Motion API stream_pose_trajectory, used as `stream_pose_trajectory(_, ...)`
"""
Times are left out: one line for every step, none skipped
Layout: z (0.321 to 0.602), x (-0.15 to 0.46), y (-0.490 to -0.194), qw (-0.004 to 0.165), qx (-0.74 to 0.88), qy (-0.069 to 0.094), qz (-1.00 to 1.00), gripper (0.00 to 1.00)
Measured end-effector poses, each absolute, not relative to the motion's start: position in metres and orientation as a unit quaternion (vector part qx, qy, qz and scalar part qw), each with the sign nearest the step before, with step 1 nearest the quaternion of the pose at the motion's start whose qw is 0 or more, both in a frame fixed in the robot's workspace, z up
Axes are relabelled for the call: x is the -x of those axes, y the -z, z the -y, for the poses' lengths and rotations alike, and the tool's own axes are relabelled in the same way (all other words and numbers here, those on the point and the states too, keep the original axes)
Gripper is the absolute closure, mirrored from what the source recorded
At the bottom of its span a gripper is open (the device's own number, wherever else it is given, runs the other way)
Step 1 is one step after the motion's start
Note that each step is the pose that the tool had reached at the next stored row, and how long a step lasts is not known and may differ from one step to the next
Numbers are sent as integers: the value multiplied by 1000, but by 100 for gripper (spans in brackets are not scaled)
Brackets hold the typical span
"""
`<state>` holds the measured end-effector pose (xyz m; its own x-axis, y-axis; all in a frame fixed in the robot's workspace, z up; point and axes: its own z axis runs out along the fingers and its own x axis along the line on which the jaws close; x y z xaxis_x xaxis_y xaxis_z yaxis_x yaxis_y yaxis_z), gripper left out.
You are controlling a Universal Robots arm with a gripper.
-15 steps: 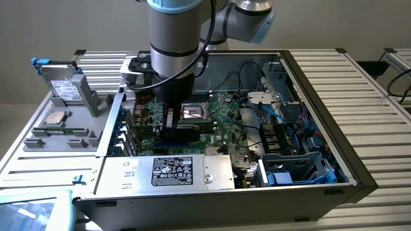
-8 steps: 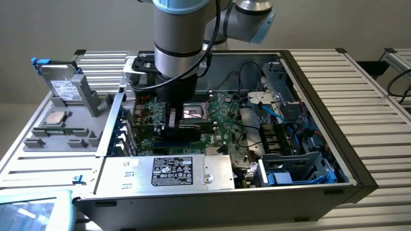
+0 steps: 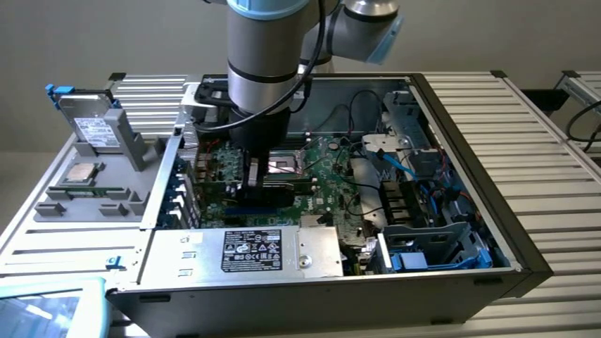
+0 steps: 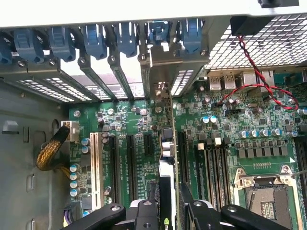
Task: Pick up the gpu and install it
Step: 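Insert the gpu into the slot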
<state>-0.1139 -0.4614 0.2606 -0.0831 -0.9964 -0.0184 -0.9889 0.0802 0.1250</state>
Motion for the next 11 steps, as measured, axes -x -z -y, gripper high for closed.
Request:
stream_pose_trajectory(461,113,-261,36,-676,53,734,73)
stream_pose_trajectory(461,113,-261,37,-676,53,734,73)
stream_pose_trajectory(461,113,-261,37,-676,54,734,73)
stream_pose_trajectory(461,113,-262,37,-676,54,734,73)
stream_pose_trajectory(461,113,-262,37,-676,54,734,73)
stream_pose_trajectory(461,113,-263,38,-676,54,734,73)
stream_pose_trajectory(461,113,-264,38,-676,55,734,73)
stream_pose_trajectory(461,113,-264,39,-676,55,734,73)
stream_pose_trajectory(462,113,-264,39,-676,56,734,73)
stream_pose_trajectory(462,112,-265,40,-676,56,734,73)
stream_pose_trajectory(463,111,-265,40,-676,57,734,73)
